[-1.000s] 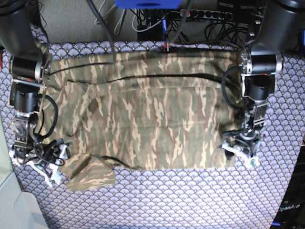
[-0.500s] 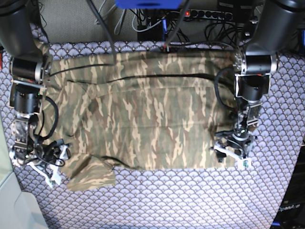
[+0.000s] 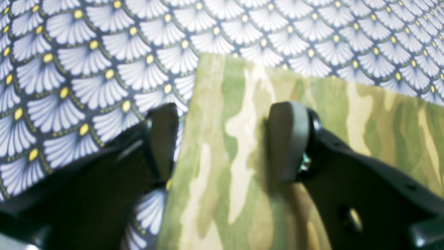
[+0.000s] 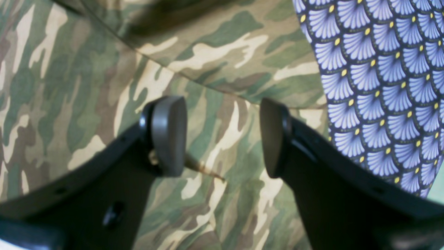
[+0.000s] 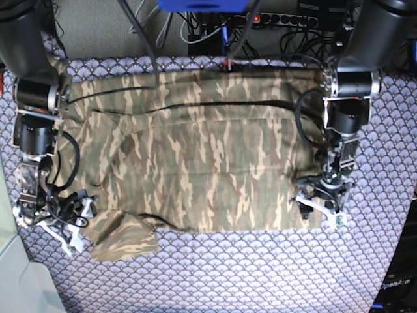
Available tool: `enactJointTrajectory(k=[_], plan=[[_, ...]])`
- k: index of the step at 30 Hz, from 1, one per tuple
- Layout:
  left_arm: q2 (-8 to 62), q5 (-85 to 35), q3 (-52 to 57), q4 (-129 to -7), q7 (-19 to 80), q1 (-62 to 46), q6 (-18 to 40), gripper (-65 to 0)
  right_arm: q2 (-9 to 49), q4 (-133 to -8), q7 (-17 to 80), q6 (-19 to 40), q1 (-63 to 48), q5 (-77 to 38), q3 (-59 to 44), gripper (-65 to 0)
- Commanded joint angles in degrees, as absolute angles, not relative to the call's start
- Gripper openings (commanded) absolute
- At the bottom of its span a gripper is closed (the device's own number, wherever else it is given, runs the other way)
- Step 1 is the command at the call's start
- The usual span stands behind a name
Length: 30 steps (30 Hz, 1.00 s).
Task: Fold the T-shirt properly
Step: 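Grasp the hem corners of the shirt with both grippers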
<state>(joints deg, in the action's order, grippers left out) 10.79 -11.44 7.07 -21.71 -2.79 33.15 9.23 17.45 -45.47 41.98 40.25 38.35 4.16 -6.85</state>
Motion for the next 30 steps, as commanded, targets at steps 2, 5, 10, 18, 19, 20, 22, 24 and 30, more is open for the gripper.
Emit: enactJointTrajectory(k=[2, 5, 10, 18, 19, 20, 22, 24, 30], plan=[[10.68, -11.82, 7.25, -22.29, -2.33, 33.98, 9.36, -24.8, 18.07, -46.55, 41.10, 40.00, 40.31, 3.56, -7.08, -30.2], [10.68, -11.82, 7.25, -22.29, -2.42, 33.01, 9.36, -24.8, 18.07, -46.55, 41.10, 40.00, 40.31, 3.56, -7.08, -30.2], [10.59, -11.91, 7.25, -22.29, -2.42, 32.40, 9.36, -26.5, 18.07, -46.55, 40.84, 40.00, 40.40, 3.56, -7.08, -30.2], [9.54, -11.91, 7.25, -22.29, -2.24, 32.31, 9.45, -59.1, 18.24, -46.55, 40.92, 40.00, 40.40, 3.65, -6.99, -30.2], [9.54, -11.91, 7.25, -22.29, -2.15, 32.31, 9.45, -62.9, 18.33, -46.55, 40.92, 40.00, 40.40, 3.65, -6.99, -30.2], [9.54, -11.91, 7.25, -22.29, -2.15, 32.31, 9.45, -65.0, 18.42, -46.55, 40.84, 40.00, 40.40, 3.65, -6.99, -30.2], [9.54, -11.91, 7.25, -22.73, -2.15, 32.31, 9.45, -63.8, 18.51, -46.55, 40.66, 40.00, 40.66, 3.74, -7.16, -30.2], [9.45, -11.91, 7.25, -23.08, -2.07, 32.31, 9.45, -64.0, 18.59, -46.64, 40.57, 40.00, 40.92, 3.74, -7.25, -30.2], [9.45, -11.91, 7.34, -26.68, 2.59, 32.04, 9.45, -64.2, 18.51, -48.66, 38.46, 40.00, 41.98, 3.65, -7.43, -30.2]])
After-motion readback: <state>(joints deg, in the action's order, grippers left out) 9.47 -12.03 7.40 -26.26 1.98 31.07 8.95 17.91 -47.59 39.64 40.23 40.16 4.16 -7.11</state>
